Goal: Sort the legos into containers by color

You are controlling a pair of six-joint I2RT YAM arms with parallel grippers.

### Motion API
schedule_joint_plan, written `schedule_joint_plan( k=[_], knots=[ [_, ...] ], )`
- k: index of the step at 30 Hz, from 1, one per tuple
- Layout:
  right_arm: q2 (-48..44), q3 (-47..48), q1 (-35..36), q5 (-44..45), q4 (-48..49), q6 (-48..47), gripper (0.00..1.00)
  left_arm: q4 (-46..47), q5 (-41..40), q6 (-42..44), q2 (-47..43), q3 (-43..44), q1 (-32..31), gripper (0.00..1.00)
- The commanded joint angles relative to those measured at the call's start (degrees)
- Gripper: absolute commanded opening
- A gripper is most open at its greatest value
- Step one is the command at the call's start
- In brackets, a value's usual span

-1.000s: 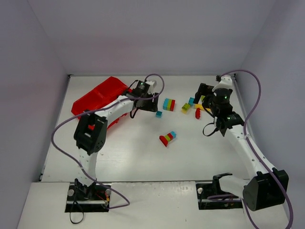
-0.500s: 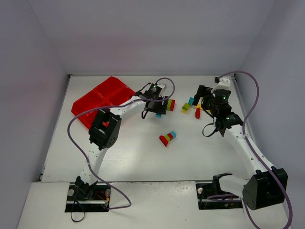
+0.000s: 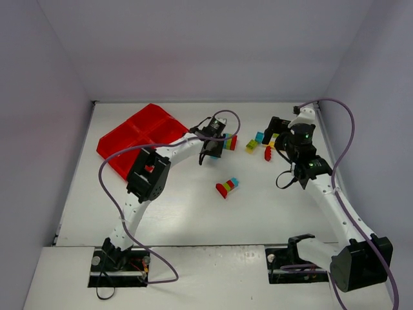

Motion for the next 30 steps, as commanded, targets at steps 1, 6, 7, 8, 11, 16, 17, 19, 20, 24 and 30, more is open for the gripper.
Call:
schedule_joint_plan(
  k=[1, 6, 7, 8, 11, 16, 17, 19, 20, 24, 30],
  knots=[
    [-2.13, 0.06, -0.37, -0.29, 3.07, 0.18, 1.0, -1.08, -4.71, -0.3, -2.52, 1.34, -0.06, 0.28],
    [-2.93, -0.12, -0.28, -0.64, 2.98, 0.44, 1.0, -1.52, -7.08, -0.21, -8.22, 0.2, 0.03, 0.0],
    [-3.01, -0.12, -0.37, -0.64, 2.98, 0.53, 1.0, -1.7, -7.25, 0.05, -9.72, 0.03, 0.46, 0.0],
    [-3.02, -0.03, -0.37, -0.64, 2.98, 0.53, 1.0, -3.35, -7.43, 0.23, -12.52, 0.37, 0.81, 0.0],
    [-2.67, 0.23, -0.28, -0.99, 2.9, 0.79, 1.0, -7.57, -8.48, -0.38, -18.92, 1.52, 3.7, 0.0],
    [-0.73, 1.38, -0.28, -3.71, 3.07, 1.76, 1.0, -8.72, -7.96, -0.04, -31.23, -5.58, 12.05, 0.0],
    [-0.3, 1.64, -0.28, -4.15, 2.98, 1.85, 1.0, -8.9, -7.79, 0.14, -32.57, -6.82, 15.72, 0.0],
    [0.85, 1.99, -0.37, -5.99, 2.9, 2.2, 1.0, -8.9, -8.48, 1.02, -35.64, -10.67, 19.34, 0.0],
    [1.11, 2.08, -0.28, -7.13, 2.98, 2.29, 1.0, -8.99, -8.23, 1.28, -36.44, -11.66, 21.28, 0.0],
    [1.73, 2.34, -0.19, -8.29, 3.07, 2.73, 1.0, -7.94, -8.75, 2.95, -38.82, -15.61, 31.39, 0.0],
    [2.52, 2.69, -0.19, -9.08, 3.07, 2.38, 1.0, -5.21, -7.26, 3.31, -34.78, -16.41, 40.8, 0.0]
  ],
)
